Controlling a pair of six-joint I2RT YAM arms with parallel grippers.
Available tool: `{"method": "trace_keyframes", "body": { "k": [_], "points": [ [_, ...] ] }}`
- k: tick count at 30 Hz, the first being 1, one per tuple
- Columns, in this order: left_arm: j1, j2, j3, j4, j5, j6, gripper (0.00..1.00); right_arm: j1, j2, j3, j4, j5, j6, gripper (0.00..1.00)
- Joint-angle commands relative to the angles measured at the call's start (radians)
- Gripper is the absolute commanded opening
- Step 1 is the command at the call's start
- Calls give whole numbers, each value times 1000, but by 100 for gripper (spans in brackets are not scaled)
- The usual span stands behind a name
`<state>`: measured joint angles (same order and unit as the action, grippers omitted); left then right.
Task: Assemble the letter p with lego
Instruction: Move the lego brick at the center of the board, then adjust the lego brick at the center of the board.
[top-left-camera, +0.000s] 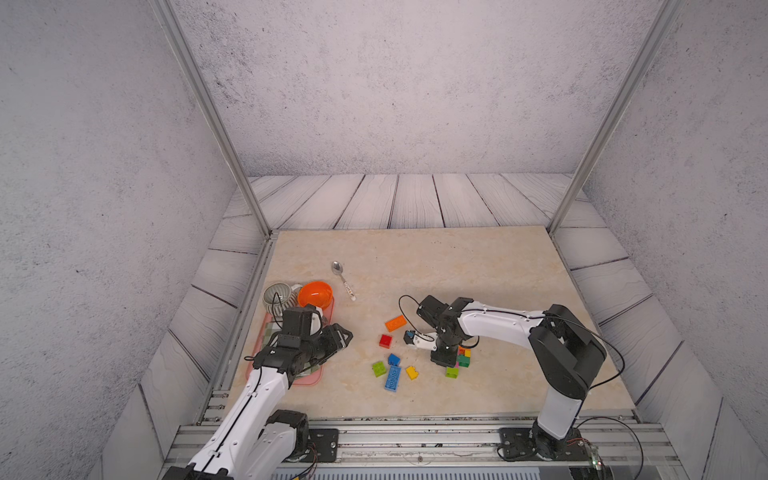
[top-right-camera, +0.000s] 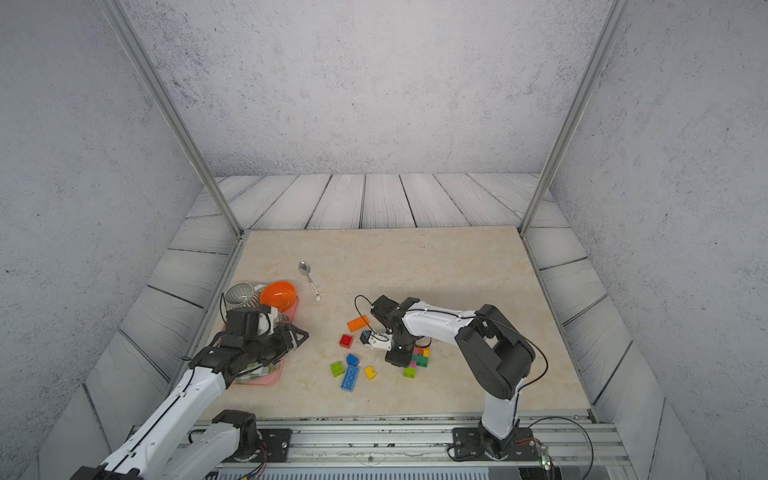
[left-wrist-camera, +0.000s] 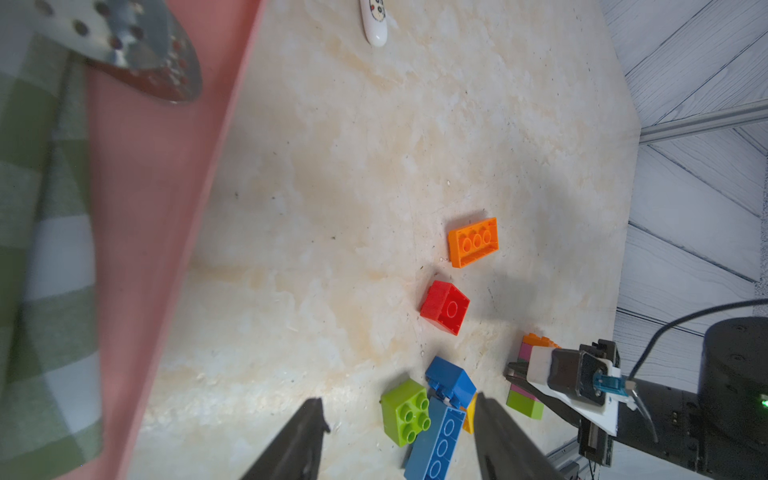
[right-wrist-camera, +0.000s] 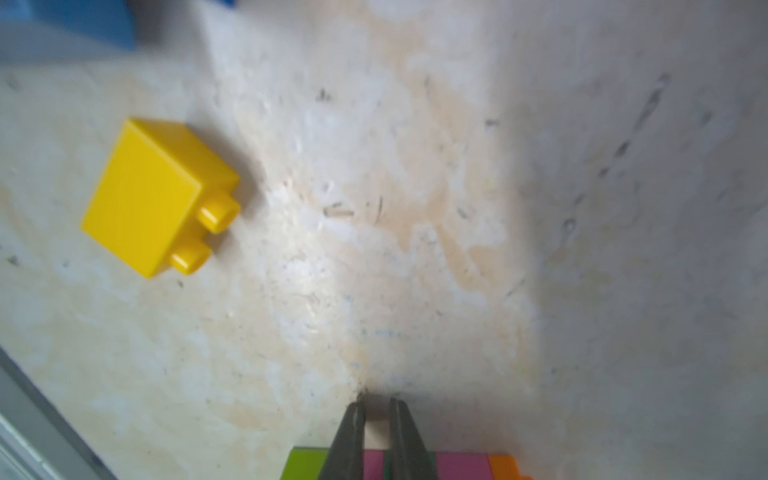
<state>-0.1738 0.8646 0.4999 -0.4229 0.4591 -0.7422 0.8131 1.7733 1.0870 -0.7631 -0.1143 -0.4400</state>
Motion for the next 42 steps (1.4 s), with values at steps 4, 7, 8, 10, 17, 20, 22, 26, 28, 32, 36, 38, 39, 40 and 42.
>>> {"method": "trace_keyframes", "body": {
  "k": [4, 7, 8, 10, 17, 20, 22, 26, 28, 32, 36, 38, 39, 40, 42],
  "points": [
    [-2, -2, -24, -13, 6, 1, 62, -2, -79, -66, 8, 24, 50, 18],
    [-18, 10, -26, -11, -5, 3, 61, -2, -127, -63, 29, -19, 63, 19],
    [-26, 17, -25, -10, -9, 4, 62, -2, -149, -58, 34, -28, 70, 20],
    [-47, 34, -15, -14, -20, 7, 62, -2, -205, -52, 62, -40, 97, 24],
    [-210, 169, 50, -19, -133, 19, 67, -34, -442, -121, 306, -151, 293, 46],
    [-252, 238, 87, -3, -152, 26, 69, -85, -489, -156, 394, -243, 414, 51],
    [-278, 282, 124, -6, -180, 41, 70, -124, -518, -190, 462, -311, 488, 55],
    [-318, 358, 210, -37, -257, 76, 73, -187, -571, -250, 546, -375, 616, 64],
    [-324, 383, 229, -28, -259, 86, 74, -196, -589, -263, 538, -383, 621, 81],
    [-357, 426, 257, -29, -255, 107, 74, -197, -642, -326, 562, -354, 629, 99],
    [-419, 445, 270, -58, -274, 111, 74, -198, -707, -372, 576, -296, 703, 99],
    [-446, 441, 259, -69, -283, 102, 74, -198, -753, -405, 601, -296, 733, 99],
    [-458, 437, 252, -75, -289, 94, 74, -197, -777, -427, 620, -286, 762, 99],
    [-467, 432, 244, -77, -291, 89, 73, -199, -795, -440, 622, -278, 773, 99],
    [-484, 415, 223, -76, -295, 74, 72, -199, -816, -468, 626, -259, 764, 99]
  ]
}}
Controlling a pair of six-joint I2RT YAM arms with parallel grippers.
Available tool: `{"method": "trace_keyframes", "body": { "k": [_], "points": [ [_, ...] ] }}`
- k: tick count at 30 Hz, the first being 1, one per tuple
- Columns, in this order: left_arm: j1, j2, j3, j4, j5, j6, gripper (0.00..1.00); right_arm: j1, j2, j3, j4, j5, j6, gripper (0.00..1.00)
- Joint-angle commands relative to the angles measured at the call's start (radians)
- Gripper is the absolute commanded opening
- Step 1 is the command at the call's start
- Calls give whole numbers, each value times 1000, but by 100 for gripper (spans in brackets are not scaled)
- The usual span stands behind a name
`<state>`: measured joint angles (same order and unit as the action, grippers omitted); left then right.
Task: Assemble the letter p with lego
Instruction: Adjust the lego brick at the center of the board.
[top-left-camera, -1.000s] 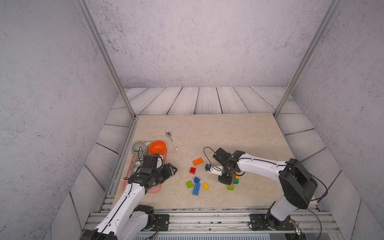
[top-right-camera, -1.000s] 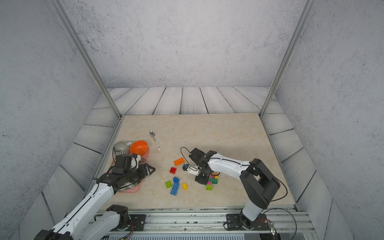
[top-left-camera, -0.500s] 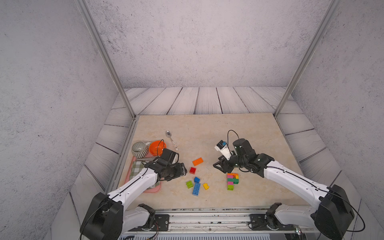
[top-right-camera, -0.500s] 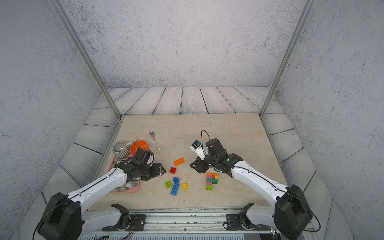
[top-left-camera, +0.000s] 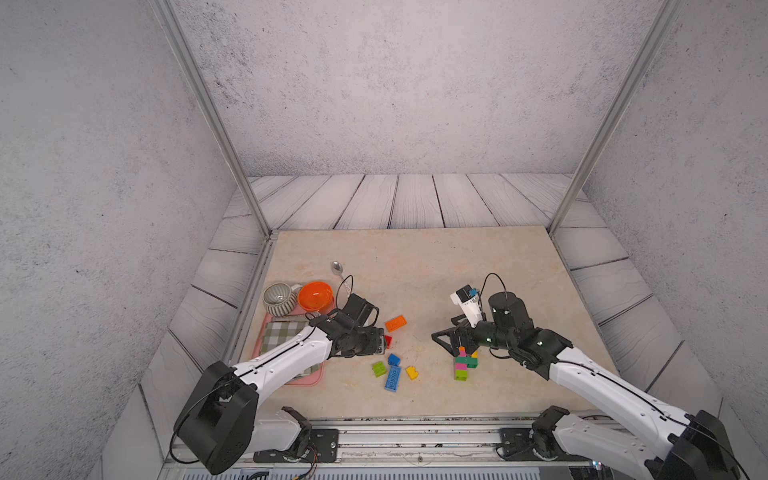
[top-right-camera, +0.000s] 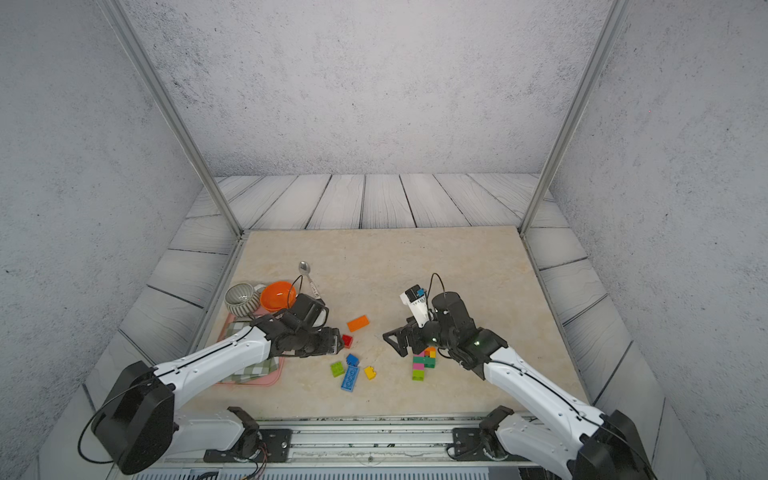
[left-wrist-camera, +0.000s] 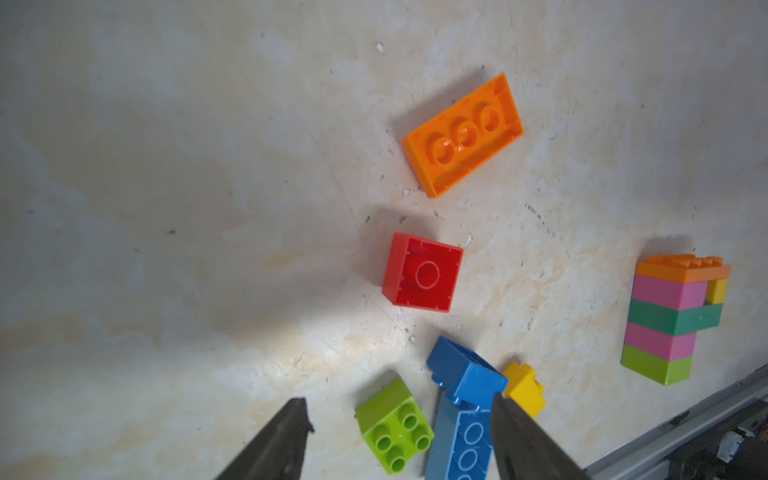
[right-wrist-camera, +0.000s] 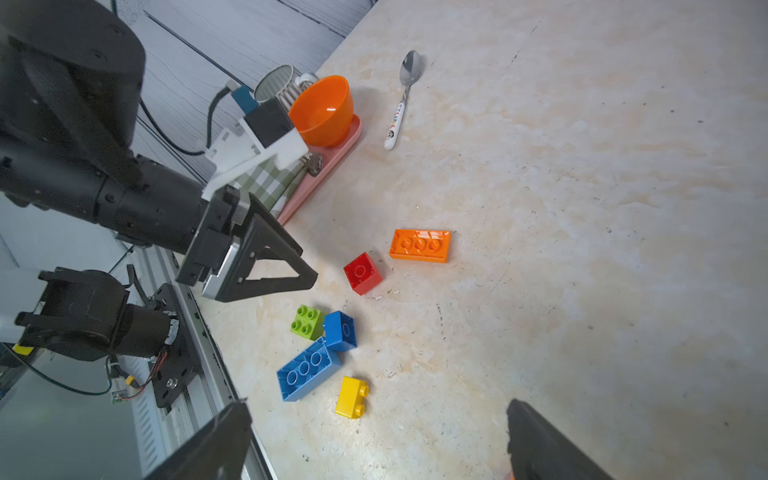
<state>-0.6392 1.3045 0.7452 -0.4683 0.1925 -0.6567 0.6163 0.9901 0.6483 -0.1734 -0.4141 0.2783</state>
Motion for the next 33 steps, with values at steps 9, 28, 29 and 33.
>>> {"method": "trace_keyframes", "body": {
  "k": [9, 28, 29, 33],
  "points": [
    [-47, -114, -111, -28, -66, -73, 66, 72, 200, 59, -49, 51, -5, 82],
    [148, -351, -306, 37, -14, -119, 67, 393, 760, 451, -198, 319, -113, 63],
    [152, -354, -309, 37, -12, -117, 67, 397, 777, 466, -203, 319, -114, 62],
    [160, -354, -312, 42, -4, -112, 67, 418, 845, 513, -216, 317, -113, 61]
  ]
}}
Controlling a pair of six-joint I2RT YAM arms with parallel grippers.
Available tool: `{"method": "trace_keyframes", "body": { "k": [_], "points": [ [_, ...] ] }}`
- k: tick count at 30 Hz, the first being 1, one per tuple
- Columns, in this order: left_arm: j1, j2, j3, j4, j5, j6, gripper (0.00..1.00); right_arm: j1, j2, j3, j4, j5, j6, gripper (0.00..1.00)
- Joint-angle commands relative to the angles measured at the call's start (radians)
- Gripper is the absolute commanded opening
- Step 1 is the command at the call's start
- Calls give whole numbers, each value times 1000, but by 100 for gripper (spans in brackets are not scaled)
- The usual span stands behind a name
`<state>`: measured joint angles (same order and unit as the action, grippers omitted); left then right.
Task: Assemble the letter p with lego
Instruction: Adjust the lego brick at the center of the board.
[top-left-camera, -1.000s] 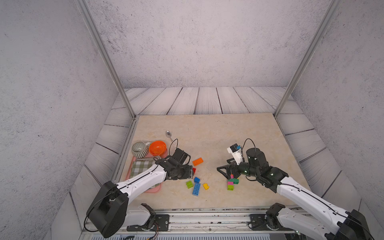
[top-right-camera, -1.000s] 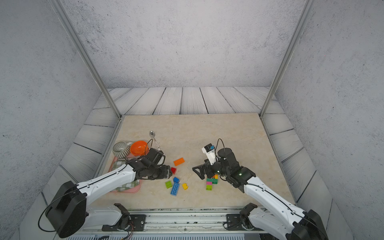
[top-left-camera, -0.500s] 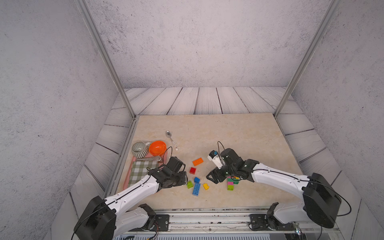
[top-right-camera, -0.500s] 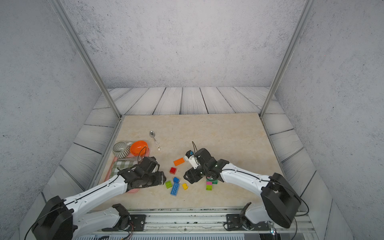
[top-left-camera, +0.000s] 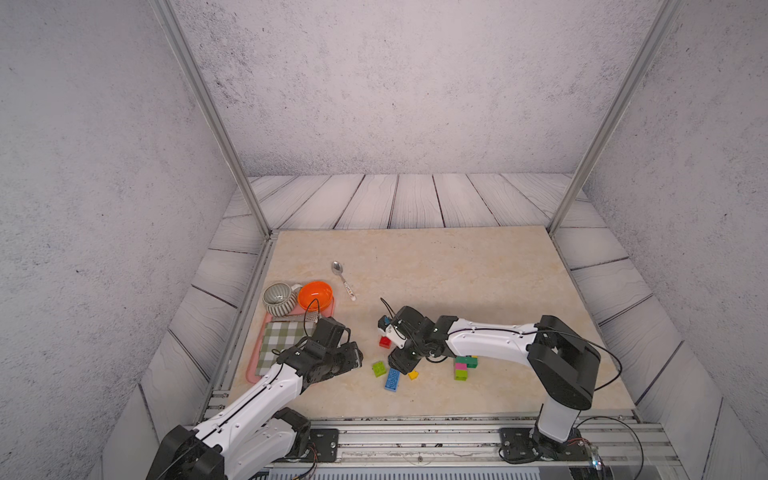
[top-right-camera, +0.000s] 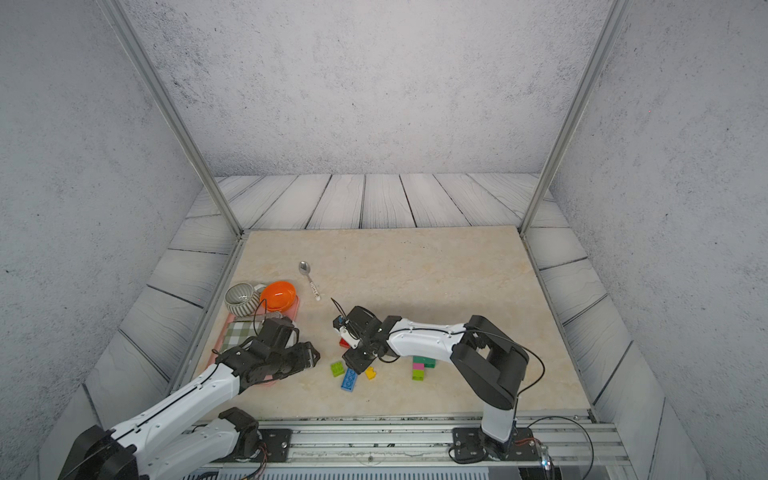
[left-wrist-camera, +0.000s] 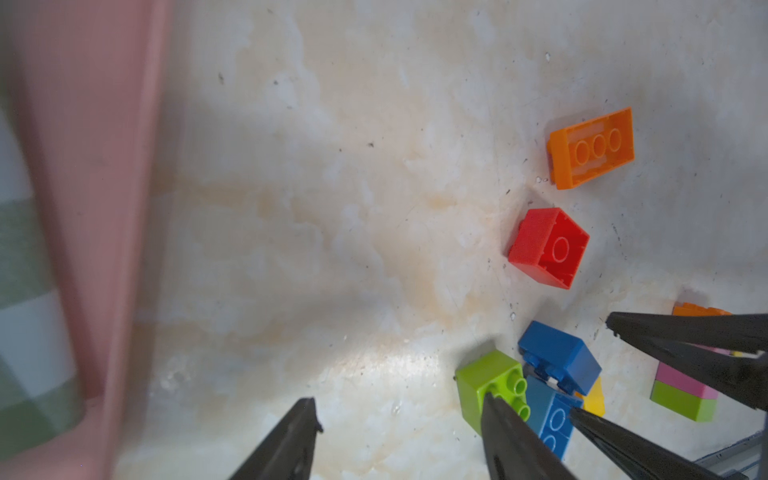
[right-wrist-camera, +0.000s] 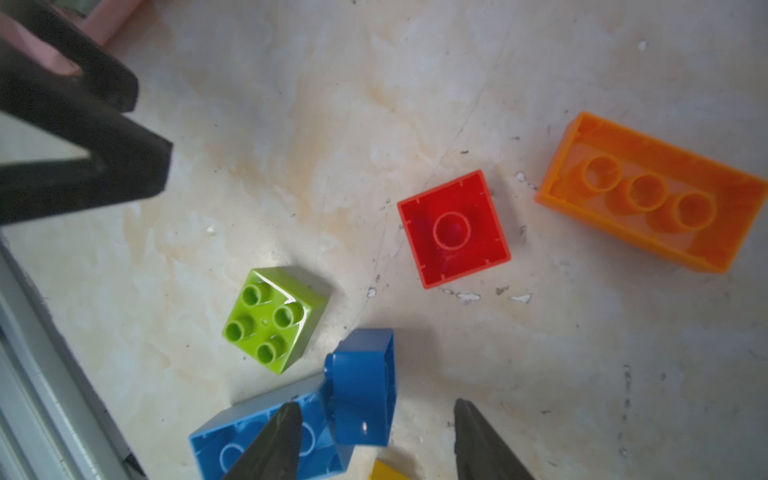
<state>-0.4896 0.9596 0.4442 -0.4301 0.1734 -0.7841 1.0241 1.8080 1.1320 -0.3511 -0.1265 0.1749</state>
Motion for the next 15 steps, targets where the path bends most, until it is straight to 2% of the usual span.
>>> {"method": "trace_keyframes", "body": {
  "k": [1, 6, 8, 9, 15],
  "points": [
    [13, -9, -12, 6, 17, 17, 67, 13, 39, 35, -40, 30, -8, 60],
    [20, -2, -15, 21, 29, 25, 67, 13, 78, 62, -55, 52, 9, 49],
    [22, 2, -16, 28, 35, 27, 67, 13, 87, 74, -61, 60, 16, 40],
    [22, 3, -16, 30, 38, 27, 67, 13, 91, 79, -65, 60, 17, 38],
    [23, -4, -22, 37, 46, 28, 67, 12, 58, 76, -84, 63, 40, 22]
  ]
}}
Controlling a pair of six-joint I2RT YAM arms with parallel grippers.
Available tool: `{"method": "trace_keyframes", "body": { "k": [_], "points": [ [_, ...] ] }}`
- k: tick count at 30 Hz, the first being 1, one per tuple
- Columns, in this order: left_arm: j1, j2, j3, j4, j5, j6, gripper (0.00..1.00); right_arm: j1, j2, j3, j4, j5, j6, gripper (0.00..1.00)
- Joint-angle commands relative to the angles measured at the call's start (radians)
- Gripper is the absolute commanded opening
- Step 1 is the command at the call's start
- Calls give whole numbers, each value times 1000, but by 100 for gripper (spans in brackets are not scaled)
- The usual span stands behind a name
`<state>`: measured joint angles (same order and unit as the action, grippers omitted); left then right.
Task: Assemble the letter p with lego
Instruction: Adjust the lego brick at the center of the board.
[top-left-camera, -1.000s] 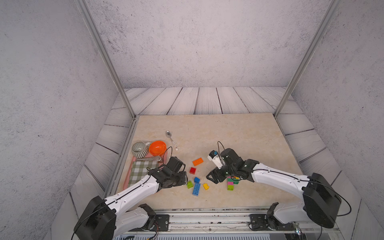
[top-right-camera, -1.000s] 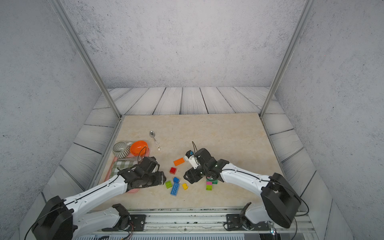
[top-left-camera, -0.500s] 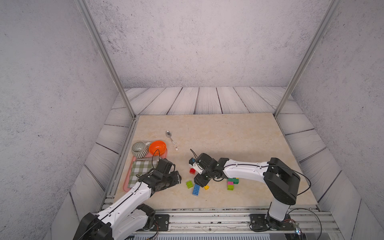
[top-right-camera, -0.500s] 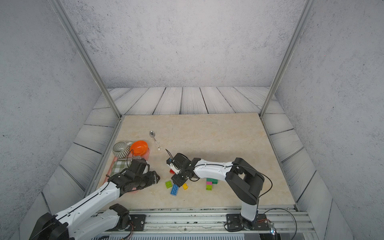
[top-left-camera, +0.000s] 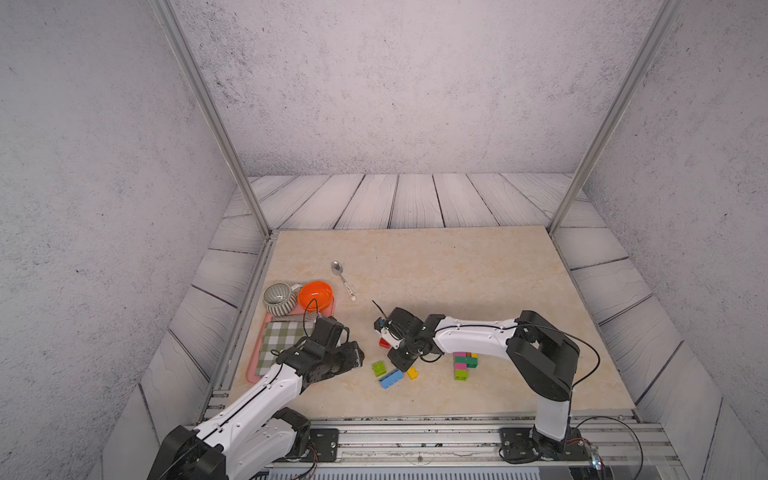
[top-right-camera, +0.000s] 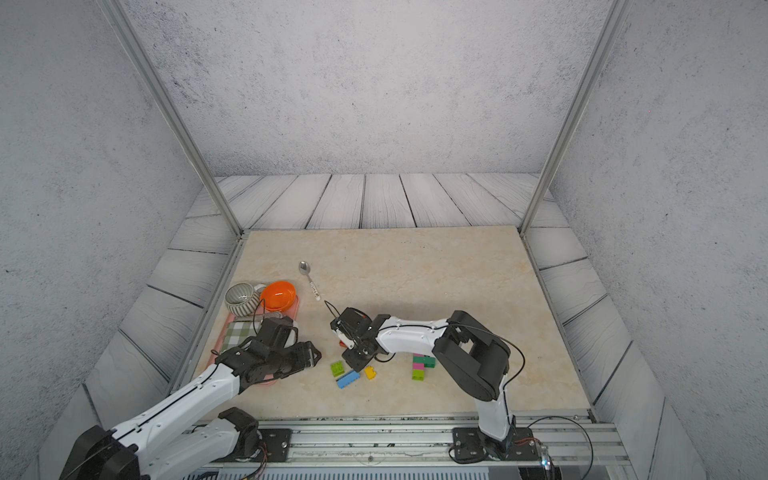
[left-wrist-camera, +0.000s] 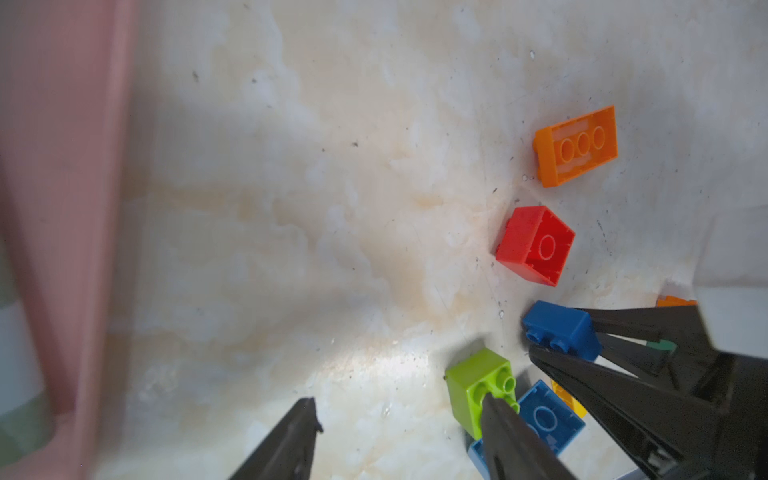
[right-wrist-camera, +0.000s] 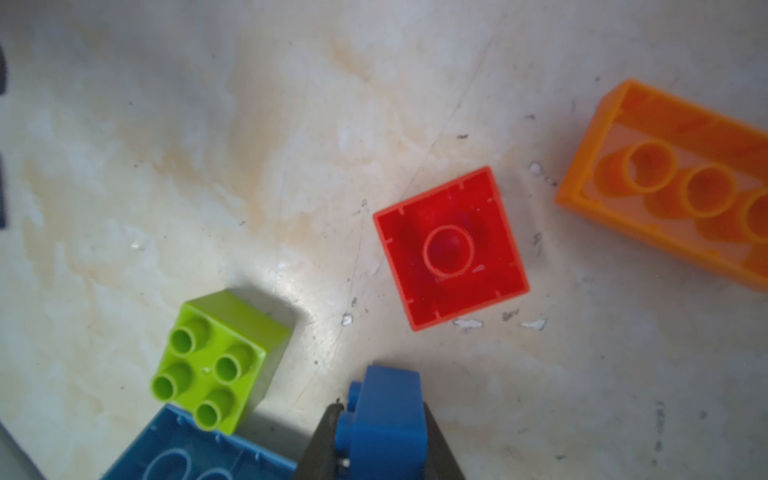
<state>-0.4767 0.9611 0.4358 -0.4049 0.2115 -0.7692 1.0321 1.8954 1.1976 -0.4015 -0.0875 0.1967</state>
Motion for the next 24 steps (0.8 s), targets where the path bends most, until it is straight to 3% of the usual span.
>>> {"method": "trace_keyframes", "body": {
  "k": [1, 6, 11, 14, 20, 24],
  "points": [
    [10, -7, -16, 13, 9, 11, 67, 1, -46, 5, -37, 20, 24, 21],
    [11, -9, -17, 16, 22, 13, 67, -66, -120, -51, -45, -127, 54, 17],
    [10, 1, -12, 25, 43, 19, 67, -223, -133, -114, -16, -484, 77, 17],
    [10, 11, -10, 31, 59, 23, 67, -297, -81, -111, -15, -621, 74, 16],
    [10, 37, 2, 29, 85, 34, 67, -325, 48, -37, -82, -710, 41, 18],
    [10, 36, 1, 28, 92, 36, 67, -325, 106, 1, -129, -662, 25, 21]
  ]
}}
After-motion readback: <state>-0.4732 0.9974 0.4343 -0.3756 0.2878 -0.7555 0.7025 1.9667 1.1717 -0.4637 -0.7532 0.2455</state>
